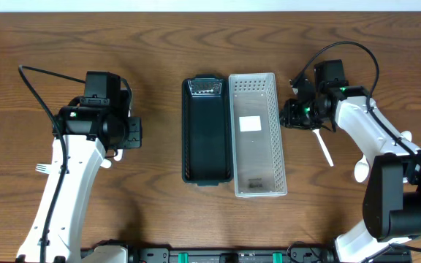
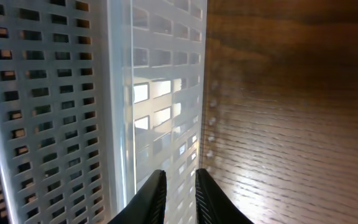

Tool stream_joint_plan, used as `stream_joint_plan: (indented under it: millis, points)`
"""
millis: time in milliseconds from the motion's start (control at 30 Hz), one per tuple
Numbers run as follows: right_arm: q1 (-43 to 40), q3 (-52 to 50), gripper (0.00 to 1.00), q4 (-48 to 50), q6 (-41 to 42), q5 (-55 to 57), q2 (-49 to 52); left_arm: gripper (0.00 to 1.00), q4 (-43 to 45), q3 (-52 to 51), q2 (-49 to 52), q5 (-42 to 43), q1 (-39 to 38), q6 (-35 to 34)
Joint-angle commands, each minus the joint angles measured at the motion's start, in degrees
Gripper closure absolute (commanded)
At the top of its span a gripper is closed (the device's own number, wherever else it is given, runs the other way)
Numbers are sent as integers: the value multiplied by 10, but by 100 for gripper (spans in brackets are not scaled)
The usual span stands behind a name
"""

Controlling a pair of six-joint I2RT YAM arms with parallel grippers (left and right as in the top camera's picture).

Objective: Pack container

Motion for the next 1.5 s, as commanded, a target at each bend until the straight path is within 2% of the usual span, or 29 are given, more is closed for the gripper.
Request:
stream_joint_plan:
  millis: [0, 233, 300, 333, 400, 467, 500, 600, 733, 800, 867, 1000, 1267, 1467]
  points:
    - [7, 13, 81, 1, 10, -27, 5, 94, -5, 12, 3, -7, -1, 3]
    - [6, 13, 81, 2, 20, -5, 5, 92, -5, 12, 3, -7, -1, 3]
    - [5, 13, 80, 2, 29, 35, 5, 83, -5, 12, 3, -7, -1, 3]
    - [4, 13, 79, 2, 29, 56, 5, 73, -5, 12, 3, -7, -1, 3]
    - [-2, 14, 74, 1, 29, 101, 5, 61, -5, 12, 3, -7, -1, 3]
    - [-13, 18, 64, -1, 29, 137, 3, 46, -5, 12, 3, -7, -1, 3]
    - [-21, 24, 57, -8, 28, 152, 2, 42, -5, 12, 3, -7, -1, 3]
    - [-53, 65, 47, -58, -5, 170, -2, 32, -5, 12, 3, -7, -1, 3]
    - [-93, 175, 27, -183, -64, 225, -2, 30, -5, 12, 3, -7, -1, 3]
    - [-106, 241, 10, -249, -93, 279, -2, 30, -5, 12, 3, -7, -1, 3]
    - [-115, 291, 1, -293, -118, 324, -2, 29, -5, 12, 3, -7, -1, 3]
    - [-138, 358, 1, -333, -183, 355, -2, 29, -5, 12, 3, -7, -1, 3]
    - [-167, 359, 1, -300, -303, 349, 50, 28, -5, 12, 3, -7, -1, 3]
    - [-166, 359, 4, -270, -318, 342, 126, 28, -5, 12, 3, -7, -1, 3]
